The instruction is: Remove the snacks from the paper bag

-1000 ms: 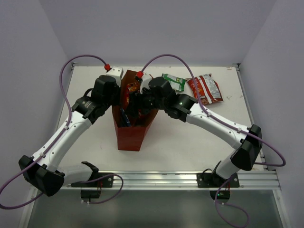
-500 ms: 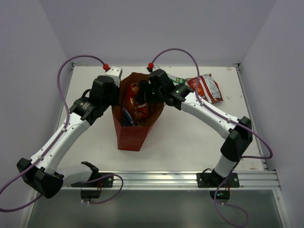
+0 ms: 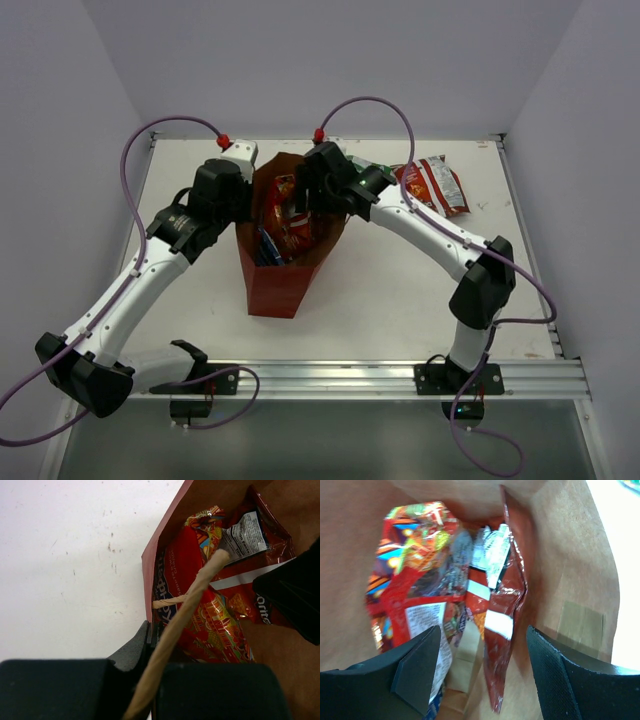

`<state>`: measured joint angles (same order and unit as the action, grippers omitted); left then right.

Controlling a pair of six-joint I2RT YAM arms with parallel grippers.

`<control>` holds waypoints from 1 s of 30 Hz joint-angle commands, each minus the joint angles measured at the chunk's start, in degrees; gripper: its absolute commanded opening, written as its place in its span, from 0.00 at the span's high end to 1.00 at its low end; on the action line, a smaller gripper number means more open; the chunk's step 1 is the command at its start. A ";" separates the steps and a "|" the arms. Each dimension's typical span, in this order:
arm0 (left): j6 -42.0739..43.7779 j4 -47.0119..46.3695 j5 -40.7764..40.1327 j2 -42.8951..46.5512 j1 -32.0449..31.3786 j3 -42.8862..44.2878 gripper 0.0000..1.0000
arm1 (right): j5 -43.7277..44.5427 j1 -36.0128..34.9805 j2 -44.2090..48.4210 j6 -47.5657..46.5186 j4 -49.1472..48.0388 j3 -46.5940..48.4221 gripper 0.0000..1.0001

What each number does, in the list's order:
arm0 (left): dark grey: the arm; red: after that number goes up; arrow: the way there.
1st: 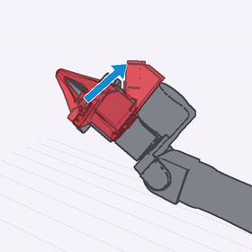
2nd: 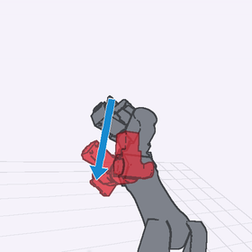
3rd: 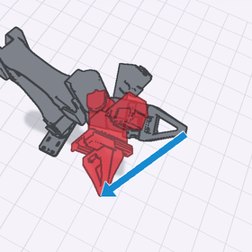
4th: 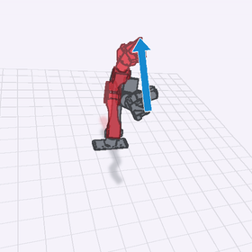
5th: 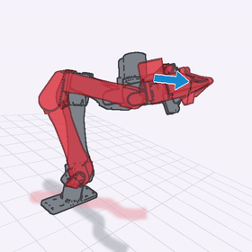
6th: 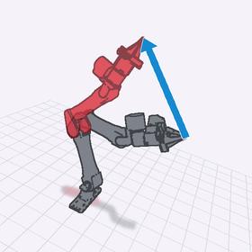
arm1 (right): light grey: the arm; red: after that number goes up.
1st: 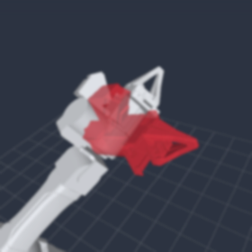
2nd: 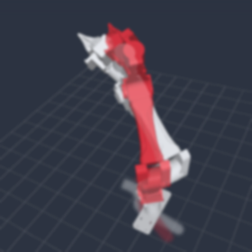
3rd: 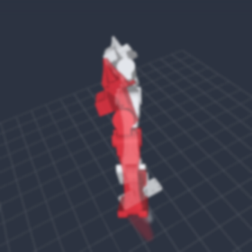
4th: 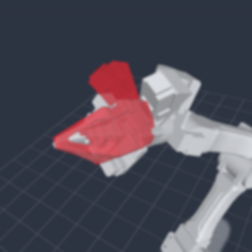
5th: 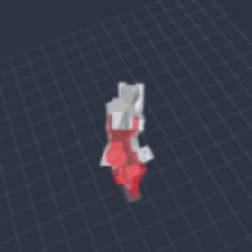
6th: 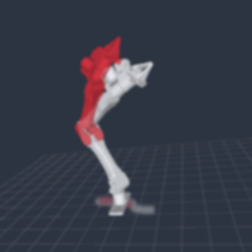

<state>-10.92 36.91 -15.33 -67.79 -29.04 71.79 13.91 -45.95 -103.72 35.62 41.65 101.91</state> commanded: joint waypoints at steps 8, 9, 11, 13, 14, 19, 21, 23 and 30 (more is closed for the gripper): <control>-0.07 -9.57 0.48 1.96 -0.32 2.48 1.00 | -3.54 0.87 -6.32 0.86 0.37 3.47 0.37; -0.07 -9.66 0.57 1.96 -0.32 2.48 1.00 | -4.06 0.95 -6.40 0.60 0.02 3.65 0.39; -0.07 -9.66 0.57 1.96 -0.32 2.48 1.00 | -6.16 0.87 -6.06 -0.54 -0.95 4.61 0.55; 0.02 -9.66 0.57 1.96 -0.41 2.30 1.00 | -7.75 0.95 -5.18 -1.42 -1.56 5.75 0.70; 0.02 -9.66 0.39 1.87 -0.32 2.30 1.00 | -9.15 0.95 -3.43 -1.77 -2.27 6.11 0.84; 0.72 -9.75 -0.13 1.52 -0.32 2.39 1.00 | -12.15 0.95 1.94 -5.02 -5.08 8.83 1.00; 1.07 -9.75 -0.49 1.17 -0.32 2.57 1.00 | -12.94 0.95 3.95 -6.26 -5.35 11.11 1.00; 1.42 -9.83 -1.10 0.99 -0.41 2.74 1.00 | -13.56 0.95 5.28 -7.22 -6.23 12.87 1.00; 2.39 -9.66 -3.12 0.29 -0.32 3.44 1.00 | -18.65 0.95 9.67 -9.33 -8.42 18.32 1.00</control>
<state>-9.96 36.03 -16.58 -68.38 -29.02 71.79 -0.73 -45.21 -97.80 28.58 38.94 116.05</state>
